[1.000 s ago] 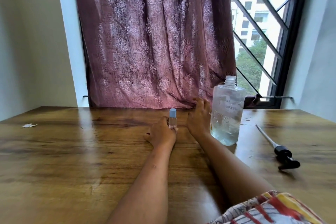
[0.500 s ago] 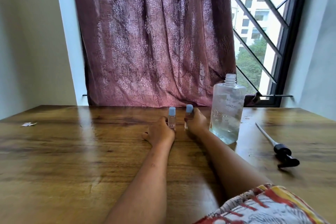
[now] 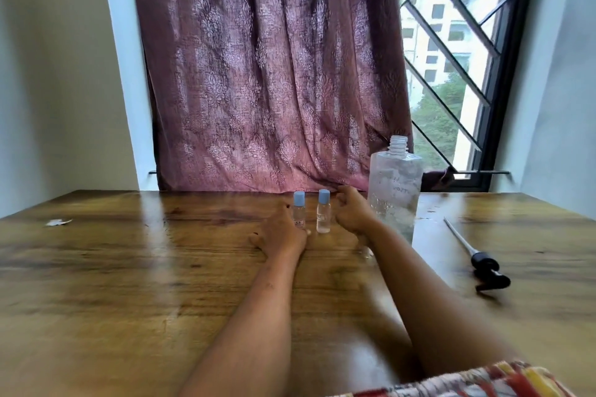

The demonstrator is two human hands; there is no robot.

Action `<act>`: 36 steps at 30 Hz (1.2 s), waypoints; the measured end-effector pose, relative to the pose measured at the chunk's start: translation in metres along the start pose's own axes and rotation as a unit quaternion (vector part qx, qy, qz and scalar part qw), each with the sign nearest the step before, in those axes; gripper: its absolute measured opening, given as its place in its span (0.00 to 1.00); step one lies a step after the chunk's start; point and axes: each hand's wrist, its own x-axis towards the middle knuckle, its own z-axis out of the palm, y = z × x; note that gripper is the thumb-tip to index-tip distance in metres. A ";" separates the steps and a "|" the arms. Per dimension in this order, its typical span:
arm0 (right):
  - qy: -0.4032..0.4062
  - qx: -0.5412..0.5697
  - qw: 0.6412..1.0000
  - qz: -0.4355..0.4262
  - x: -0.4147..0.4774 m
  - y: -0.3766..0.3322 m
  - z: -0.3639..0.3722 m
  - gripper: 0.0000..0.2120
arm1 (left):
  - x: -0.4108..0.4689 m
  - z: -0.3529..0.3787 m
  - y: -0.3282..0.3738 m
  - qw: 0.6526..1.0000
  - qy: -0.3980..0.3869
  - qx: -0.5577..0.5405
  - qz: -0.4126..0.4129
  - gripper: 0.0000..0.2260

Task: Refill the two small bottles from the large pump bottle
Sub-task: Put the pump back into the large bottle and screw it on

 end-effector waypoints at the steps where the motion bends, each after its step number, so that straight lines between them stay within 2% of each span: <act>1: -0.023 -0.006 1.000 -0.021 -0.013 -0.004 -0.008 0.27 | -0.002 -0.001 0.001 1.000 0.012 -0.022 0.014 0.29; 3: -0.072 0.066 0.993 -0.070 -0.043 -0.012 -0.030 0.24 | -0.003 -0.001 0.000 0.995 0.050 -0.067 0.058 0.42; 4: -0.084 0.113 0.986 -0.093 -0.058 -0.015 -0.044 0.23 | -0.003 -0.001 0.000 0.990 0.080 -0.078 0.085 0.45; 7: -0.028 0.149 0.983 -0.106 -0.083 -0.011 -0.091 0.20 | -0.010 -0.003 0.003 0.974 0.153 -0.071 0.151 0.43; 9: 0.093 0.028 0.991 -0.089 -0.085 0.010 -0.118 0.16 | -0.023 -0.005 0.013 0.971 0.157 -0.066 0.166 0.39; 10: 0.151 -0.095 0.982 -0.060 -0.084 0.023 -0.128 0.14 | -0.028 -0.004 0.017 0.972 0.148 -0.065 0.169 0.38; 11: 0.182 -0.225 0.957 -0.011 -0.085 0.037 -0.136 0.15 | -0.036 -0.003 0.023 0.974 0.131 -0.063 0.175 0.36; 12: 0.179 -0.326 0.927 0.051 -0.085 0.052 -0.139 0.16 | -0.042 -0.001 0.027 0.975 0.113 -0.058 0.185 0.35; 13: 0.154 -0.375 0.908 0.110 -0.087 0.065 -0.140 0.17 | -0.049 0.001 0.032 0.974 0.091 -0.050 0.201 0.34; 15: 0.101 -0.397 0.898 0.164 -0.090 0.085 -0.132 0.18 | -0.061 0.006 0.040 0.972 0.054 -0.027 0.229 0.35; 18: 0.116 -0.387 0.906 0.126 -0.090 0.090 -0.120 0.15 | -0.074 0.008 0.052 0.974 0.019 -0.004 0.225 0.35; 20: 0.120 -0.333 0.928 0.118 -0.088 0.080 -0.119 0.14 | -0.080 0.010 0.055 0.980 0.003 -0.039 0.196 0.35; 21: 0.118 -0.270 0.948 0.117 -0.087 0.074 -0.121 0.13 | -0.081 0.009 0.055 0.981 0.002 -0.055 0.186 0.34; 23: 0.110 -0.071 0.984 0.119 -0.087 0.061 -0.124 0.09 | -0.079 0.009 0.055 0.983 -0.003 -0.083 0.163 0.34; 24: 0.107 0.030 0.989 0.095 -0.090 0.053 -0.125 0.07 | -0.077 0.010 0.055 0.984 -0.009 -0.099 0.146 0.34; 26: 0.094 0.220 0.971 0.029 -0.097 0.031 -0.130 0.05 | -0.073 0.010 0.057 0.985 -0.028 -0.127 0.116 0.35; 28: 0.075 0.425 0.901 0.029 -0.099 0.012 -0.137 0.09 | -0.068 0.011 0.062 0.983 -0.045 -0.138 0.109 0.37; 29: 0.066 0.478 0.875 0.029 -0.100 0.003 -0.141 0.13 | -0.066 0.011 0.065 0.983 -0.053 -0.142 0.107 0.38; 33: 0.058 0.480 0.875 -0.018 -0.098 -0.017 -0.152 0.19 | -0.061 0.017 0.079 0.972 -0.100 -0.157 0.141 0.42; 36: 0.045 0.483 0.872 -0.056 -0.094 -0.021 -0.157 0.17 | -0.061 0.027 0.088 0.964 -0.132 -0.163 0.162 0.51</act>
